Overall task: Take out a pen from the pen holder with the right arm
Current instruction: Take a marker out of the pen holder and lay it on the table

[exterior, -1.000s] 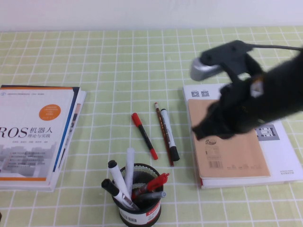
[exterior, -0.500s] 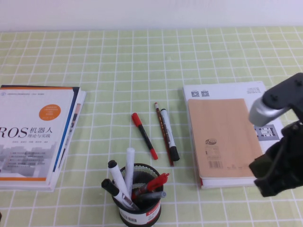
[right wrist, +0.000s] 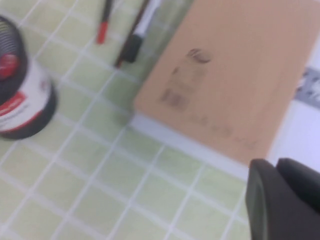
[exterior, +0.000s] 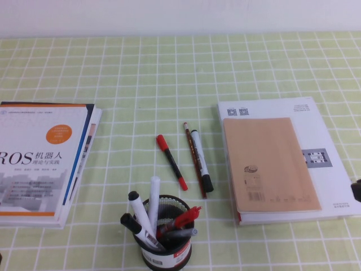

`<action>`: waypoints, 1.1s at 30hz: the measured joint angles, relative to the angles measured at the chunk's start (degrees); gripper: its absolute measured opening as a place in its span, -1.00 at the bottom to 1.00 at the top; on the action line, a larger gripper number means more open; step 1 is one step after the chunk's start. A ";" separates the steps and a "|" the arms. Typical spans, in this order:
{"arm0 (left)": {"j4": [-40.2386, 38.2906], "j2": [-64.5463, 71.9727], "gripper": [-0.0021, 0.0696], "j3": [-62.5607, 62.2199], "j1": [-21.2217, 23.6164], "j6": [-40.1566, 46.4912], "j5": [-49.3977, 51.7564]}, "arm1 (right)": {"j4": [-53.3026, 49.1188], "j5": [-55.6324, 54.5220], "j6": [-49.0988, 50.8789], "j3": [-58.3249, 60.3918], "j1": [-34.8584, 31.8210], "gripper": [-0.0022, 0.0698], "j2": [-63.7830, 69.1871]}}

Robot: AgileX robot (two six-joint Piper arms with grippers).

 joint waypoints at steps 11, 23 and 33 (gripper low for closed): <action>0.00 0.00 -0.96 0.00 0.00 0.00 0.00 | 25.91 -21.72 -15.62 31.74 -21.41 -0.97 -30.27; 0.00 0.00 -0.96 0.00 0.00 0.00 0.00 | 26.38 -29.19 -25.64 40.99 -26.48 -0.97 -48.56; 0.00 0.00 -0.96 0.00 0.00 0.00 0.00 | 26.38 -30.49 -26.58 41.08 -26.03 -0.97 -48.56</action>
